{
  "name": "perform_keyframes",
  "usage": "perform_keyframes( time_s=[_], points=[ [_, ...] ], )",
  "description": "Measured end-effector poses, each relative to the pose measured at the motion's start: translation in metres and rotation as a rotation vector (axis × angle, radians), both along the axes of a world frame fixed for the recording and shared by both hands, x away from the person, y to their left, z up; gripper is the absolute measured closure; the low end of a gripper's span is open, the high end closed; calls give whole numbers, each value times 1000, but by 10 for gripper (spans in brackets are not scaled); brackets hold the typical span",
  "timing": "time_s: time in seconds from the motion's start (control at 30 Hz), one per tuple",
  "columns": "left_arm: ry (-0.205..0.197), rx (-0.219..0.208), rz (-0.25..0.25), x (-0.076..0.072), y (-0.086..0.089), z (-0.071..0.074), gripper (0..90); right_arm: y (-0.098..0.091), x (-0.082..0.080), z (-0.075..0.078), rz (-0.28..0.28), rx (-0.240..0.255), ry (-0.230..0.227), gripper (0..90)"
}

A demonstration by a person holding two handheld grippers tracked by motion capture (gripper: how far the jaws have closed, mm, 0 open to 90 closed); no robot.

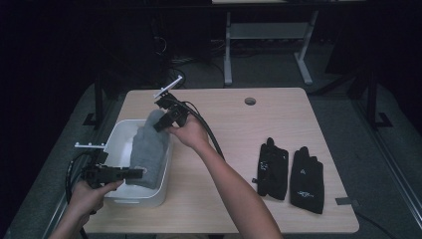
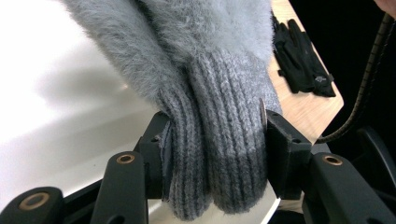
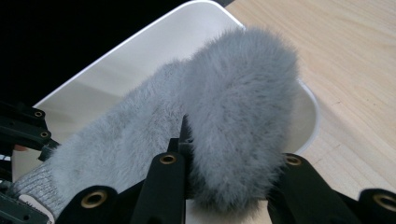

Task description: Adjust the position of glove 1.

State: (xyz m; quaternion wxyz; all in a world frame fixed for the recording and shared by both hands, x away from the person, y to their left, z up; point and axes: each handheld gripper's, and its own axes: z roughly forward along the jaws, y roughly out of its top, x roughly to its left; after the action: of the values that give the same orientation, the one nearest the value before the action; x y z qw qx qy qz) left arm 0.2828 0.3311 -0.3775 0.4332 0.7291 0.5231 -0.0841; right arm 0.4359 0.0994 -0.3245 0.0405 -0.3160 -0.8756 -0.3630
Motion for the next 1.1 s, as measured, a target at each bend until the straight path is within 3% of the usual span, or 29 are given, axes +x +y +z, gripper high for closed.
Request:
perform_keyframes(
  time_s=[0.73, 0.83, 0.97, 1.1],
  points=[
    [82, 95, -12, 5, -3, -24, 443, 18, 5, -33, 25, -75, 33, 720],
    [88, 114, -6, 4, -5, -25, 405, 20, 4, -35, 39, -102, 13, 675],
    [90, 124, 6, 2, -4, -25, 368, 23, 2, -35, 33, -147, -35, 510],
    [69, 140, 26, 2, 0, -20, 346, 23, 0, -31, 21, -145, -73, 449]
  ],
)
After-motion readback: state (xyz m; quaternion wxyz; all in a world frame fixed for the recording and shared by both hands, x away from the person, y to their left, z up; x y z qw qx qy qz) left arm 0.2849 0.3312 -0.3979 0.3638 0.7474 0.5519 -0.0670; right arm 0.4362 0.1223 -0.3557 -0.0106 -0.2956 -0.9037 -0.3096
